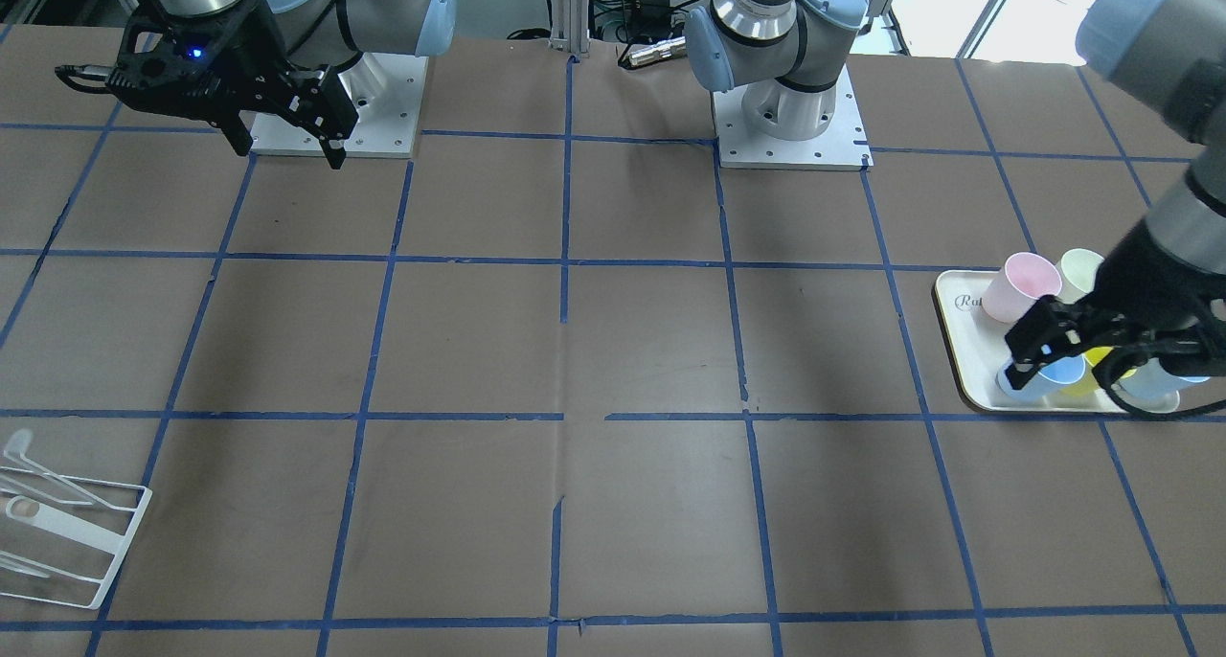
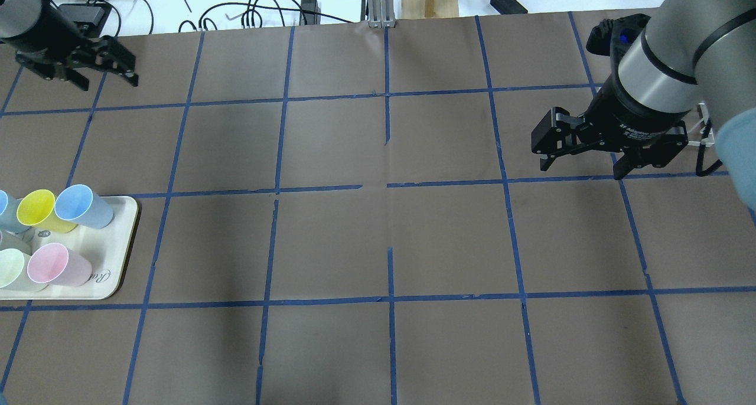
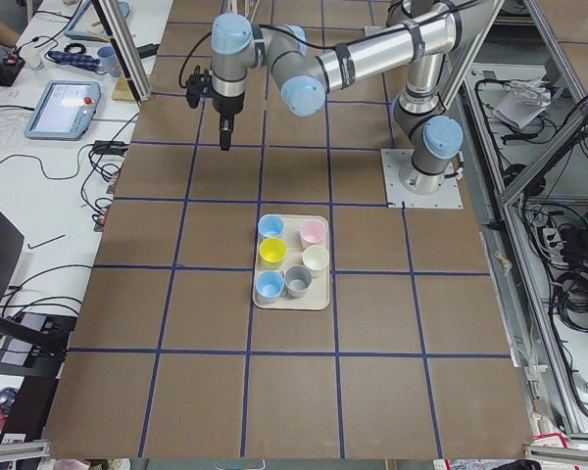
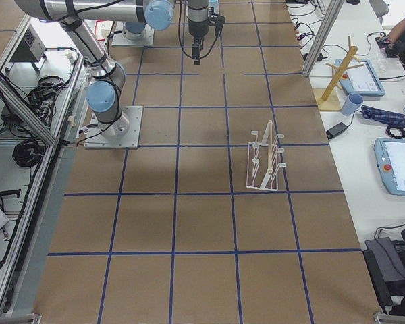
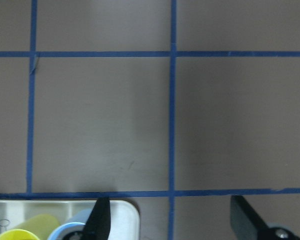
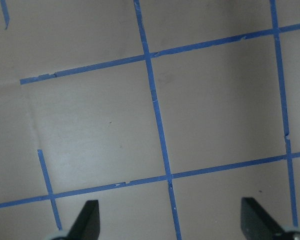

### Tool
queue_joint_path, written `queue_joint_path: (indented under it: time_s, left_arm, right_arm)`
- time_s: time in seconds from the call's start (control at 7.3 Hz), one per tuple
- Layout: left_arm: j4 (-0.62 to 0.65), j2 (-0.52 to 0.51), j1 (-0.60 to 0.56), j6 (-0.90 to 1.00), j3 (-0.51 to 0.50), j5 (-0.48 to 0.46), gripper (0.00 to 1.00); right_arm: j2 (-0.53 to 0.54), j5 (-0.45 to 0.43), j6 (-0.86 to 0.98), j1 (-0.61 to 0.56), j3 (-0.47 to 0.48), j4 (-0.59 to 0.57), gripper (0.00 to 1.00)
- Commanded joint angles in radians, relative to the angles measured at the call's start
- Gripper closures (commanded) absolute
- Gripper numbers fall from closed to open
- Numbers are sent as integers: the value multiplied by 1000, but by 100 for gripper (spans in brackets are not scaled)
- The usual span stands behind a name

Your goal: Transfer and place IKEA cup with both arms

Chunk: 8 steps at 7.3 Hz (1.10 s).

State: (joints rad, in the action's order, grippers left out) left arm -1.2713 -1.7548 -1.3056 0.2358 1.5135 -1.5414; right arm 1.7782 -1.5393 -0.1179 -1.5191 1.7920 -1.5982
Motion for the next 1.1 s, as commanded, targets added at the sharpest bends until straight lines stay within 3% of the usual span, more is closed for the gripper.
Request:
queue_joint_path:
  time_s: [0.0,0.41,0.96]
  left_arm:
    - [-136,43,-240,-276,-70,-62,0]
    - [-344,78,-297,-334,-159,-22,0]
    - [-269,120,-296,-316,-56,-37,0]
  right_arm:
    - [9,4,65,-1,1,9,0]
    - [32,5,90,-1,1,11,0]
    - [29,-2,90,-1,26,7,0]
